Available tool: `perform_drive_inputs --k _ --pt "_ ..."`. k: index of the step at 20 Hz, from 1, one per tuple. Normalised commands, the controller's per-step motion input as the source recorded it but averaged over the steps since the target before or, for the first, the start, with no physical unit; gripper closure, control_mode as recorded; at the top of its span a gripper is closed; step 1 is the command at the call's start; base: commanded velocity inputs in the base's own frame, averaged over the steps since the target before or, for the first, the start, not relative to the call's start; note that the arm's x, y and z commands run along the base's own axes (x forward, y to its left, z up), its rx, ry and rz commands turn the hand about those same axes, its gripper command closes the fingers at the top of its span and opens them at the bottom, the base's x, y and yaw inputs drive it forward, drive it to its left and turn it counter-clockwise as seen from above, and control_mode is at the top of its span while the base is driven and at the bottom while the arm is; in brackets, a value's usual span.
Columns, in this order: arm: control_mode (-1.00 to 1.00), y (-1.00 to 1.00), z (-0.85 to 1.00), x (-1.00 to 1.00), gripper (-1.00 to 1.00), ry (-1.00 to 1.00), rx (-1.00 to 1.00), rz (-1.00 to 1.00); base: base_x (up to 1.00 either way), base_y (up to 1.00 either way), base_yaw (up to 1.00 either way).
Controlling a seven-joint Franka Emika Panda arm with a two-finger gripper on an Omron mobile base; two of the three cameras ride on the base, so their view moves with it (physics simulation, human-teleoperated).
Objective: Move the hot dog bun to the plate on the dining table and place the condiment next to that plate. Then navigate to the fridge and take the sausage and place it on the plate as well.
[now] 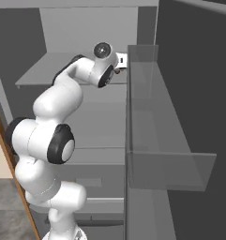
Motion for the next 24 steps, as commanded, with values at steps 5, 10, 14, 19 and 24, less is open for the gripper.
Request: perform_drive_inputs --k 5,10,14,19,24 --pt "-1.00 0.00 -0.33 0.00 1.00 0.03 0.00 0.01 0.00 0.00 0.00" --pt "-1.00 0.12 -0.06 -0.32 1.00 -0.06 0.00 0.00 0.00 0.00 0.00" --pt "-1.00 0.18 0.16 -1.00 1.00 -0.17 0.02 0.00 0.00 0.00 0.00" --pt "-1.00 0.27 0.61 -1.00 1.00 -0.10 0.00 0.00 0.00 0.00 0.00" --pt "-1.00 0.44 0.70 -1.00 1.00 -0.01 0.00 0.00 0.00 0.00 0.00"
